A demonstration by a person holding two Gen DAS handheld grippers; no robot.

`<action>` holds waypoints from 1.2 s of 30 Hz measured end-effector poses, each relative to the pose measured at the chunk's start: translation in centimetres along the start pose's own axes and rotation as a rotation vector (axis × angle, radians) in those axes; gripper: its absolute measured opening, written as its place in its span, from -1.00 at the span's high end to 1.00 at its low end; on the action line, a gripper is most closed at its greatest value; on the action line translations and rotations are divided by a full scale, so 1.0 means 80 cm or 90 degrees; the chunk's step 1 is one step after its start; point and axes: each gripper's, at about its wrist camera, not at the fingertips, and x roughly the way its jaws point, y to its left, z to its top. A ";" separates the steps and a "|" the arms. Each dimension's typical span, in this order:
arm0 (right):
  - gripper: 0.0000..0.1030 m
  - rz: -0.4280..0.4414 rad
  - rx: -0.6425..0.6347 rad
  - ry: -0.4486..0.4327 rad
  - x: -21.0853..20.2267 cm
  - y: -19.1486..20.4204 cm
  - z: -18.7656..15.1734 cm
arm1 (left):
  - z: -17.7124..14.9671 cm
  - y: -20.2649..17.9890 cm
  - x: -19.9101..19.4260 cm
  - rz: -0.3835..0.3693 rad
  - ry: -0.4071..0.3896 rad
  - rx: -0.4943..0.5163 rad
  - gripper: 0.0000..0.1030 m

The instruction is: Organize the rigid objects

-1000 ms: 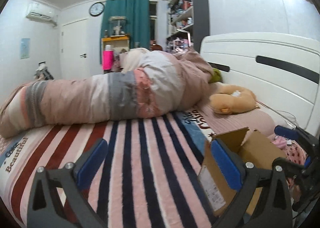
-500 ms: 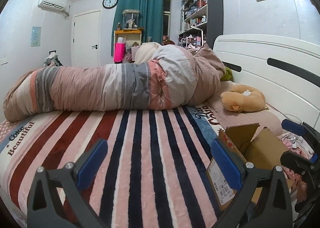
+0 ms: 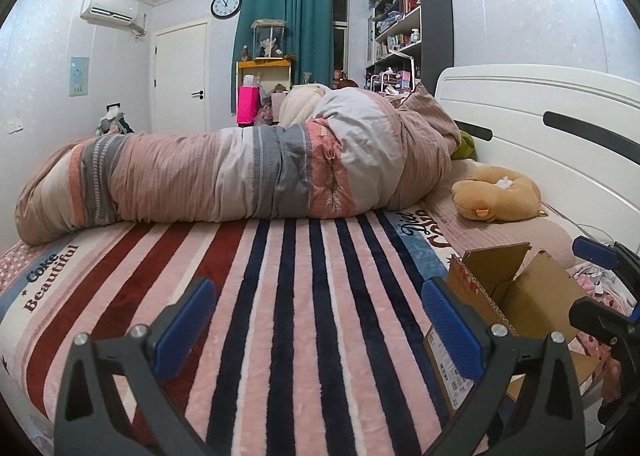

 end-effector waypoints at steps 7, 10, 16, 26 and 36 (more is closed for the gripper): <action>-1.00 0.001 -0.001 0.000 0.000 -0.001 -0.001 | 0.001 0.002 0.000 0.004 -0.001 0.002 -0.99; -1.00 0.000 -0.001 0.000 -0.001 -0.002 -0.001 | 0.002 0.004 0.000 0.005 -0.001 0.001 -0.98; -1.00 0.001 -0.002 0.003 0.000 -0.003 -0.003 | 0.001 0.007 0.000 0.013 0.000 0.002 -0.98; -1.00 -0.002 -0.004 0.005 0.000 -0.004 -0.006 | 0.000 0.004 0.000 0.024 -0.002 -0.001 -0.98; -1.00 0.000 -0.003 0.006 0.000 -0.007 -0.007 | 0.001 0.006 0.001 0.024 -0.001 0.000 -0.99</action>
